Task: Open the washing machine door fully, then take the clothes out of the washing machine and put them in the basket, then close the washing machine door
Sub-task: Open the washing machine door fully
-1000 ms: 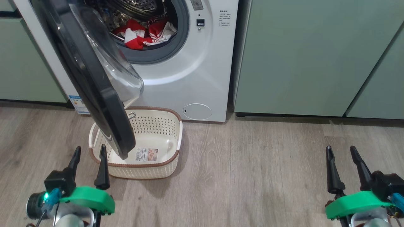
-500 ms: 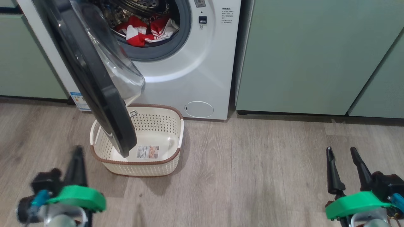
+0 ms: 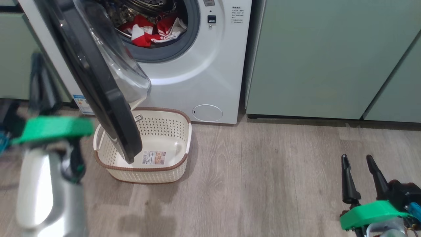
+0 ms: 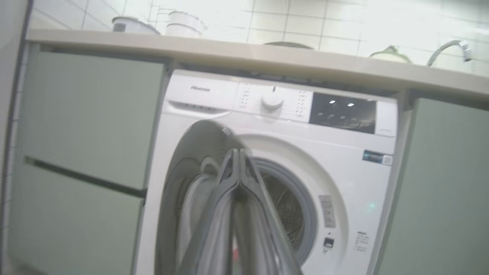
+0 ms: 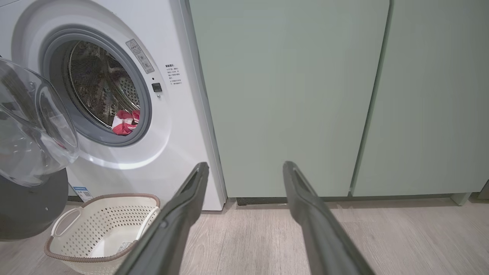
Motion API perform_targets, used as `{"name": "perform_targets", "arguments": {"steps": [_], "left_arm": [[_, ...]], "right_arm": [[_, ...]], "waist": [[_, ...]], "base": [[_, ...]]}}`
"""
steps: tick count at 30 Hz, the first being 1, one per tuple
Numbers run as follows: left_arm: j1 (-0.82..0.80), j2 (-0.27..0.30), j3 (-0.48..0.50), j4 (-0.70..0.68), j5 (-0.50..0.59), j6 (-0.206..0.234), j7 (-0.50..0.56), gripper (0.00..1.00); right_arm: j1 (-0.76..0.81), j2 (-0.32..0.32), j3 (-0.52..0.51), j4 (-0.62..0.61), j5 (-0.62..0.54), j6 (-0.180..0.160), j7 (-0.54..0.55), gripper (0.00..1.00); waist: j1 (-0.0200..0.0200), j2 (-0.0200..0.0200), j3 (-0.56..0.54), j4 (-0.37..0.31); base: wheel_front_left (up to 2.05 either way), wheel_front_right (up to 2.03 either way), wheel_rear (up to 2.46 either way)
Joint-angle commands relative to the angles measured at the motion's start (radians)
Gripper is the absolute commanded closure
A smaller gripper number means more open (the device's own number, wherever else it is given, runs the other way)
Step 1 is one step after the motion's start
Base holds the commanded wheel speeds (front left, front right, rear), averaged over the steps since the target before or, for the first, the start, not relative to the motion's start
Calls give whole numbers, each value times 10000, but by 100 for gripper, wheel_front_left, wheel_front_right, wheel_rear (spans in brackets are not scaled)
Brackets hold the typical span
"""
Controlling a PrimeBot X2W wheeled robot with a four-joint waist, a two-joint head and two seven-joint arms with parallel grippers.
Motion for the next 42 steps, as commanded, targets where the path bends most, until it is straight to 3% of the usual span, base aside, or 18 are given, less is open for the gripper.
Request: {"name": "perform_targets", "arguments": {"steps": [1, 12, 13, 23, 29, 42], "left_arm": [[-855, 160, -206, -594, -137, 82, 165, 100], [-1492, 159, -4593, -1251, -977, 1000, 678, 100], [-1492, 159, -4593, -1251, -977, 1000, 678, 100], [-657, 159, -7152, 1146, -2205, 1622, 77, 100], [-634, 159, -6804, 3105, -2405, 1849, -141, 100], [-439, 159, -4005, 3417, -1194, 2007, -153, 100]], "right_arm": [[-287, -48, 221, -243, -38, -7, -61, 0], [-357, -77, 344, -217, 11, -7, -61, 0], [-357, -77, 344, -217, 11, -7, -61, 0], [-457, -119, 336, -259, 36, -7, -61, 0], [-534, -150, 251, -278, 37, -7, -61, 0], [-604, -163, 309, -268, -29, -7, -61, 0]], "waist": [[0, 0, 3, -39], [0, 0, 109, -433], [0, 0, 109, -433], [0, 0, 426, -749], [0, 0, 622, -773], [0, 0, 803, -398]], "base": [[0, 0, 0], [0, 0, 0], [0, 0, 0], [0, 0, 0], [0, 0, 0], [0, 0, 0]]}}
